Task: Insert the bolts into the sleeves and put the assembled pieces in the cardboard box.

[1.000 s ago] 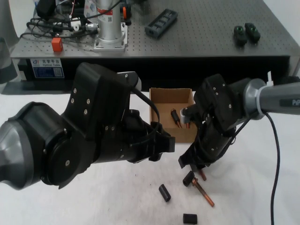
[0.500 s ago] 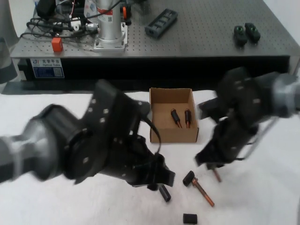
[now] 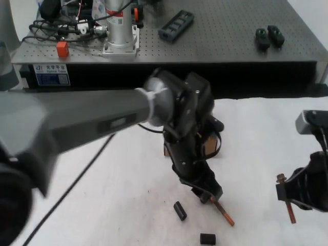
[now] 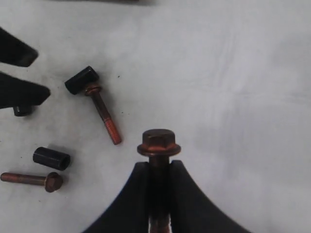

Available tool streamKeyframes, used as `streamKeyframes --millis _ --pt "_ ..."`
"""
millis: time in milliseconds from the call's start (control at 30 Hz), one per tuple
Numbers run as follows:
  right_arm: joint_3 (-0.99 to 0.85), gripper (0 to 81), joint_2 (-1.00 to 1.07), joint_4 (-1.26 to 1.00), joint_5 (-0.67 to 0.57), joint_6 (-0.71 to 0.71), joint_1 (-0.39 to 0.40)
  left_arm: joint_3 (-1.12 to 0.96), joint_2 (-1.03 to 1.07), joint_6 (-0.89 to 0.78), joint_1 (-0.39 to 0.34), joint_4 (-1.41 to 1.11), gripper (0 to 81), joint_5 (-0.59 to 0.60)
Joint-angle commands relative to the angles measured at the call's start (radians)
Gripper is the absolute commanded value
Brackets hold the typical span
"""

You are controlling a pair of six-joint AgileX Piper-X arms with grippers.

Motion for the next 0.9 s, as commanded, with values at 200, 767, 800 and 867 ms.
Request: streamKeyframes --millis 200,767,800,867 --pt "-0.002 6.2 -0.02 0.025 -0.012 0.005 -0.006 -0.143 0.117 0.114 -0.01 0.049 30.5 -0.072" --pt "-0.002 6.2 -0.02 0.025 -0.012 0.028 -0.006 -0.143 0.145 0.105 -0.016 -0.006 29.7 0.009" --pt "-0.002 6.2 -0.02 0.025 -0.012 0.032 -0.006 -0.143 0.151 0.092 -0.016 -0.006 29.7 0.004" --pt "-0.002 6.2 -0.02 0.025 -0.012 0.032 -0.006 -0.145 0.162 0.075 -0.016 -0.006 29.7 -0.007"
